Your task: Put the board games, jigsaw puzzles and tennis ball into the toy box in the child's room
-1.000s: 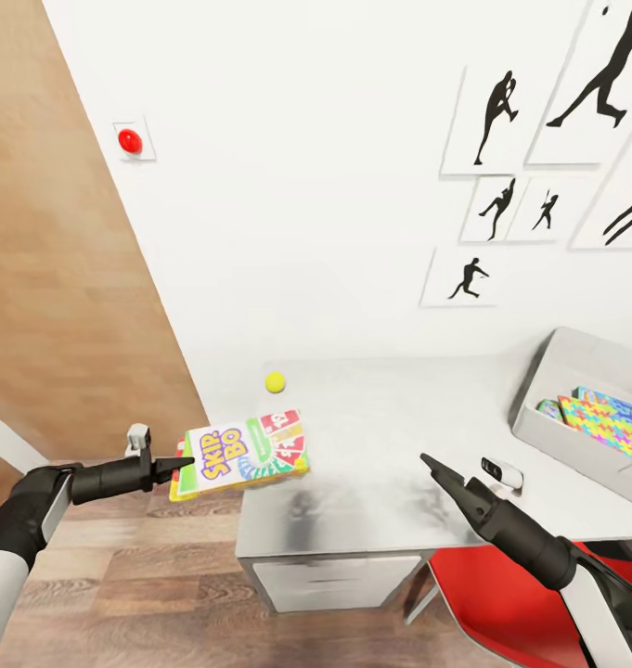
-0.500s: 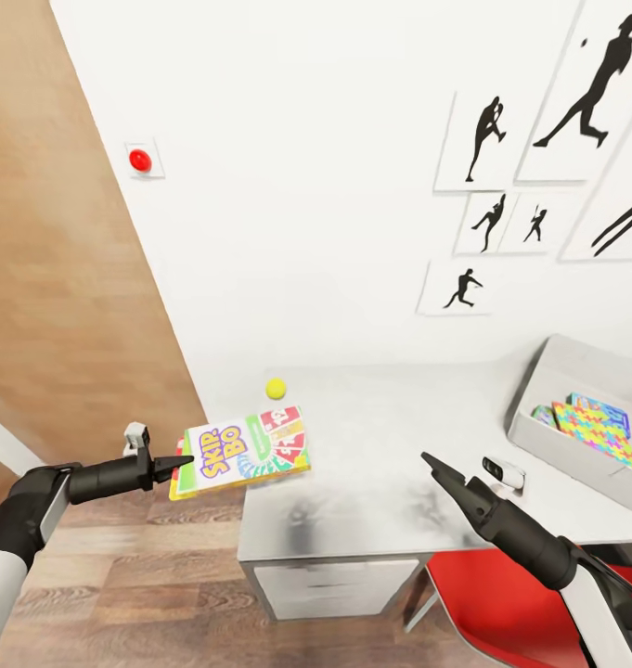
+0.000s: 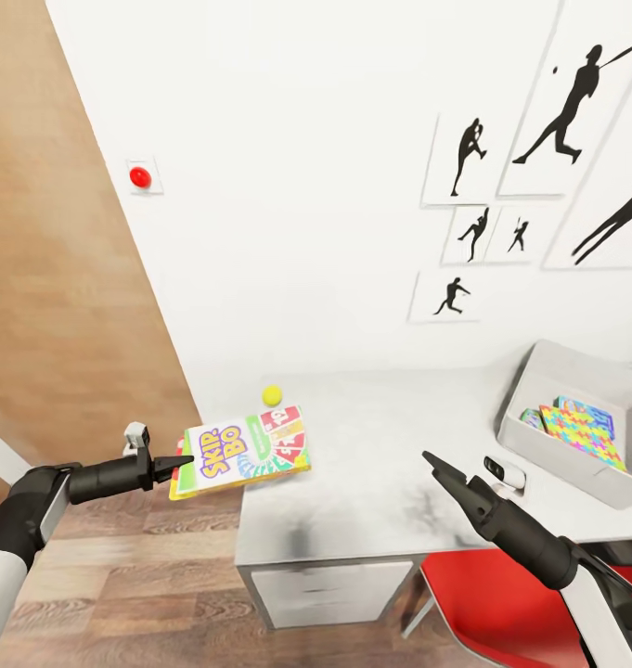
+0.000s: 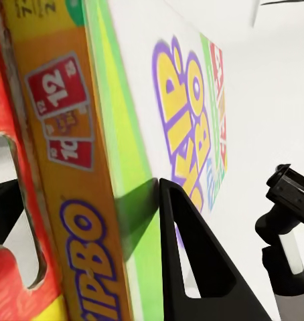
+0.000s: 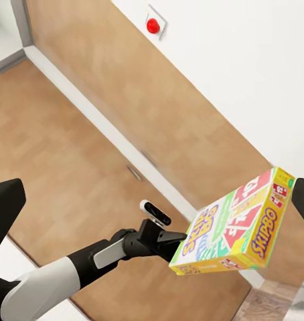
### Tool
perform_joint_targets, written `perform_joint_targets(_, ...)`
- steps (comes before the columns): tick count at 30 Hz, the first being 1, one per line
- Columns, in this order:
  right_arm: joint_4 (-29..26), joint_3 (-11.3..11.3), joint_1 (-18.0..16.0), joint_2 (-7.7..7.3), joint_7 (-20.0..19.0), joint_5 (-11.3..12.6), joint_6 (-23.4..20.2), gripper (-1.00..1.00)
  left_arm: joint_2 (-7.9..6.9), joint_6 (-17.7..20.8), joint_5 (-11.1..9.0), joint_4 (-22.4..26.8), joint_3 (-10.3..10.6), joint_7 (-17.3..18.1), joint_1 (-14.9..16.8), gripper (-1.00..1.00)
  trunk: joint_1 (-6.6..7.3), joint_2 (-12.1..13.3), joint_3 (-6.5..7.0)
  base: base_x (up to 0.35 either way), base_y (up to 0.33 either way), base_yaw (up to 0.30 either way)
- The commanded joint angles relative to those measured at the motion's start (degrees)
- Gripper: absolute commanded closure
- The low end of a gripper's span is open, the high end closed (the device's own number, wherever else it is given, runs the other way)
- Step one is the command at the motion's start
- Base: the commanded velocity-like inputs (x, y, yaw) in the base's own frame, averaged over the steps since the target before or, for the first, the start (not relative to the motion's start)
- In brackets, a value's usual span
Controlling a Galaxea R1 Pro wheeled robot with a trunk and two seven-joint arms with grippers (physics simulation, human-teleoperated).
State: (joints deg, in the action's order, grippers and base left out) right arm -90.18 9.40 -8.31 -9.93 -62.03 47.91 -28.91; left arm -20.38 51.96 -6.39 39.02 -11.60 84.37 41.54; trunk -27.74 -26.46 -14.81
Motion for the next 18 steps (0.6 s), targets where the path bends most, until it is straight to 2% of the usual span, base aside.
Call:
perform_joint_targets(1,0.0,0.0,0.0,-0.03,0.0,0.3,-0.5,-1.0,-0.01,0.6,0.0,0.0,0.0,0.2,0.0,1.0,0.2,0.3,0.18,0.0,0.0,-0.064)
perform_joint_targets(9,0.0,0.0,0.0,-0.08,-0.1,0.3,-0.3,-1.0,-0.01,0.6,0.0,0.0,0.0,0.3,0.0,1.0,1.95,3.5,2.36,0.0,0.0,-0.064)
perform_joint_targets(18,0.0,0.1,0.0,-0.08,-0.1,0.3,-0.3,-1.0,0.09,0.6,0.0,0.0,0.4,1.9,0.0,1.0,1.95,3.5,3.19,-0.012,0.0,-0.066)
